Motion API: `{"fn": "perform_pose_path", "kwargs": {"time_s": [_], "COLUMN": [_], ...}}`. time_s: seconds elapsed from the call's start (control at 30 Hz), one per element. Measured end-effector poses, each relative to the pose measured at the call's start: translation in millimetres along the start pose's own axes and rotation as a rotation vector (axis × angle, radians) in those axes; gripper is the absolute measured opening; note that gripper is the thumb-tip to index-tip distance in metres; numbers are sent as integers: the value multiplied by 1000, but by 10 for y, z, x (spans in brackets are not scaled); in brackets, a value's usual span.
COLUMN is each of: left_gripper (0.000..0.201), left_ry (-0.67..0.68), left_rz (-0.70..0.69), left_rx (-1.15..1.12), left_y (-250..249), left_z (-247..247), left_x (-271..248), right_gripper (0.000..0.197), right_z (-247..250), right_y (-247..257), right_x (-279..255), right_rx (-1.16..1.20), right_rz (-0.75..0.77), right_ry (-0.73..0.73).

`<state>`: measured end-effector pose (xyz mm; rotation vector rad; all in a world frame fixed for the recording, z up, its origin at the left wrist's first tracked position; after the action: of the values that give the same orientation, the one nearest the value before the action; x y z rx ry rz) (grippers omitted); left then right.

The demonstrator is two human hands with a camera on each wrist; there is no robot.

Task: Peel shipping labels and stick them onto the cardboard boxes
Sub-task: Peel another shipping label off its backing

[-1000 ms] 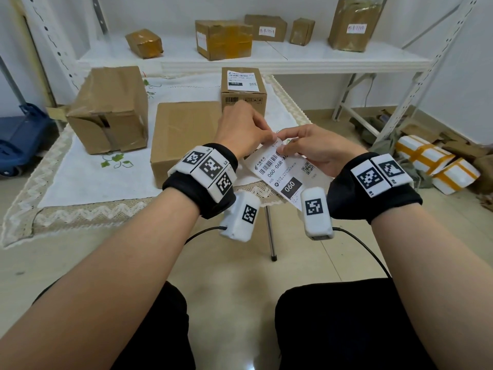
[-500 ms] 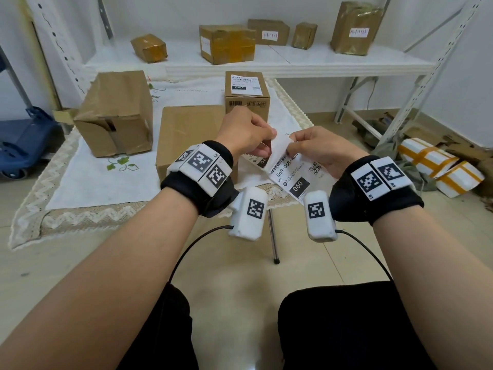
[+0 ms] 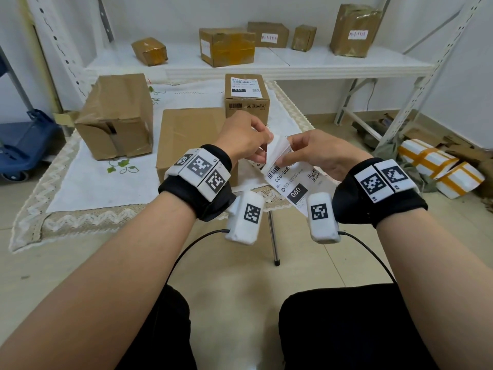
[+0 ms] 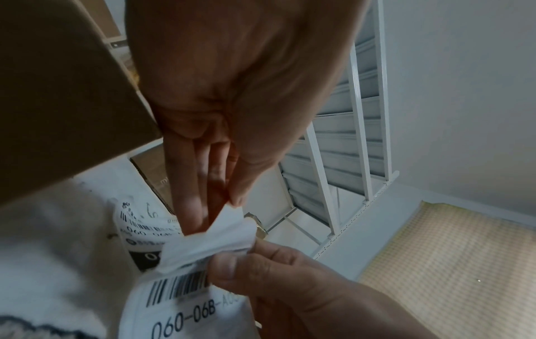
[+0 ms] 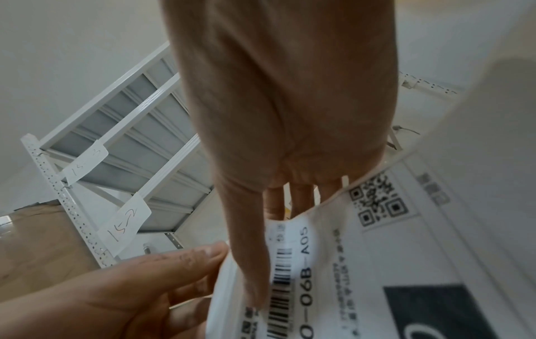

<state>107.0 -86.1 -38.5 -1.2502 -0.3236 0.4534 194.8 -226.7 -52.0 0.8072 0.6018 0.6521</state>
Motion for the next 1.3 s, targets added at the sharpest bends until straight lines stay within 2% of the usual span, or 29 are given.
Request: {"fn": "perform_pose_path", "kwargs": {"time_s": [0.23,0.4,0.7,0.87,1.03,1.17,1.3], "left_gripper": [18,22,20,20,20,20,22], "left_ry": [-30,-48,-48,-40,-41,-45,-50], "left_rz": [-55,-68,-57,-52,-53,-52,-58], "left_rx": [34,15,4,6,1,-4,-11], "left_y": [-14,-31,-40,-35,-41,-37,-48], "left_z": [-6,3,10,18,13,20,25], "left_x": [10,2,-23,-35,-38,-30,-41], "right_gripper": [49,27,33,22,27,15,19], "right_z": [-46,-71,-50,-34,-28,-21,2], "right_y": [40,59,32,46,55,58,41], "right_x": [-48,-55,-50,-64,-67,-70,-50], "right_rx": [21,42,-21,-41,-91,-108,-125], "right_rz": [-13,2,-44,-65,-65,-61,-62], "right_ry": [69,60,60,74,55,49,36]}}
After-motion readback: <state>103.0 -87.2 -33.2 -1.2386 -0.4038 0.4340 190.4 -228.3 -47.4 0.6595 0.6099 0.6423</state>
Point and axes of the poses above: each hand's wrist, its own x-axis towards the middle knuckle, its own z-axis out of the back of the hand, y = z × x, the point moved 4 cm from there along x, towards the middle knuckle, and after that the axes turned 5 degrees about -x, right-handed, at the moved point
